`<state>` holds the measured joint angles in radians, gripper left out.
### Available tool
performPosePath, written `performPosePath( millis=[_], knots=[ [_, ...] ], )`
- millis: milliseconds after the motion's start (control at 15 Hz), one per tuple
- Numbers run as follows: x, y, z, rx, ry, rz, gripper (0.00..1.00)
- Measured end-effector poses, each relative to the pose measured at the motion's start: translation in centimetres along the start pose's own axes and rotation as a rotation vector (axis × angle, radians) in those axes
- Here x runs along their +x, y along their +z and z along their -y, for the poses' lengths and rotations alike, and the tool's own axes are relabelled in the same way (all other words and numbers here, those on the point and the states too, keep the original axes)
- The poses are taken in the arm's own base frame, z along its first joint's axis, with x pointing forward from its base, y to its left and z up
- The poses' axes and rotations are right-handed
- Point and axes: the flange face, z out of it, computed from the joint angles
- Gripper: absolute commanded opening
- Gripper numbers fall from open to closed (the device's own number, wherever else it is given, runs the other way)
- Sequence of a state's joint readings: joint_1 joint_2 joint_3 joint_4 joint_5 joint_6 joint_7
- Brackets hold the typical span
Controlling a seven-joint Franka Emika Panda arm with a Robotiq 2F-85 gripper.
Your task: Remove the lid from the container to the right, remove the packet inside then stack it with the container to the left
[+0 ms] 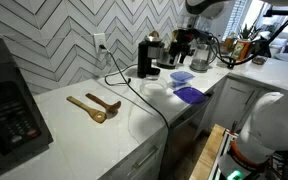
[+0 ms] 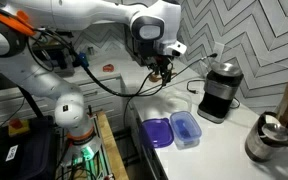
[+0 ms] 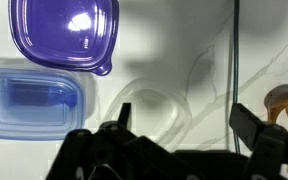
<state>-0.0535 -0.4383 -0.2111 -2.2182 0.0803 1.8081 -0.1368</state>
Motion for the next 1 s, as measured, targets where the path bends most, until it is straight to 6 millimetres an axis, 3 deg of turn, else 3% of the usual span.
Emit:
performPosePath(
  millis=[467, 1000],
  knots=[
    [0.2, 0.3, 0.0, -0.014, 0.0, 0.009, 1.0],
    [5.1, 5.6, -1.1, -0.32, 0.03, 0.153, 1.0]
  ],
)
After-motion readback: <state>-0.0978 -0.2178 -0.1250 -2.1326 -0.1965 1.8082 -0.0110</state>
